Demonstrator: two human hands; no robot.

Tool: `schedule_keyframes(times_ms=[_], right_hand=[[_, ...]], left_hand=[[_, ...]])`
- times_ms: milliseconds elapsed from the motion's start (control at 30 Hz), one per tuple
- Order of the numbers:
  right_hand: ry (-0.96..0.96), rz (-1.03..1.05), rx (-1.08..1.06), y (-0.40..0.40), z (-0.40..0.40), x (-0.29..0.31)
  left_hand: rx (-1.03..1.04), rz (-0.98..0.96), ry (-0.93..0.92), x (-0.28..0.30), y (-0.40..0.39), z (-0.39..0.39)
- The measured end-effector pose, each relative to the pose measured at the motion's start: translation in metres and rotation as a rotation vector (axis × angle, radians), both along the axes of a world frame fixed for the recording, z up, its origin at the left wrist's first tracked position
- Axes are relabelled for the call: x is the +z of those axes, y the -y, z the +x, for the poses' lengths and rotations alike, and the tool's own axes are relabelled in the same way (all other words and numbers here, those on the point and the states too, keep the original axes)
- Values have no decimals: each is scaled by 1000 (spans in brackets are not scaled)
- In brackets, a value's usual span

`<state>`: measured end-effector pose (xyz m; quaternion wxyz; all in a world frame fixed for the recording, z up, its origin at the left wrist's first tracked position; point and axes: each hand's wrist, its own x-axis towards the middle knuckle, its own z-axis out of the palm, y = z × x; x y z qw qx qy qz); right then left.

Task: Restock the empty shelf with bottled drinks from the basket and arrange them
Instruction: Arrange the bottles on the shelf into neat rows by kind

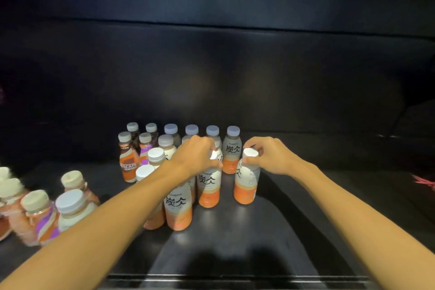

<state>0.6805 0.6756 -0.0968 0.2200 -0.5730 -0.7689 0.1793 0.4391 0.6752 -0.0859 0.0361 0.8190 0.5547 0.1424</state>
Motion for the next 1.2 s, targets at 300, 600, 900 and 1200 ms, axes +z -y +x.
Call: schedule_keyframes(times_ms=[300, 600, 900, 1200], right_hand=[[38, -51, 114, -24, 4, 3], [185, 5, -45, -32, -10, 1], [183, 15, 1, -51, -21, -3], [193, 15, 1, -57, -35, -1]], left_hand=[[-79, 14, -147, 7, -5, -7], [-100, -85, 27, 2, -14, -12], [-114, -86, 68, 0, -15, -14], [-143, -97, 116, -3, -19, -18]])
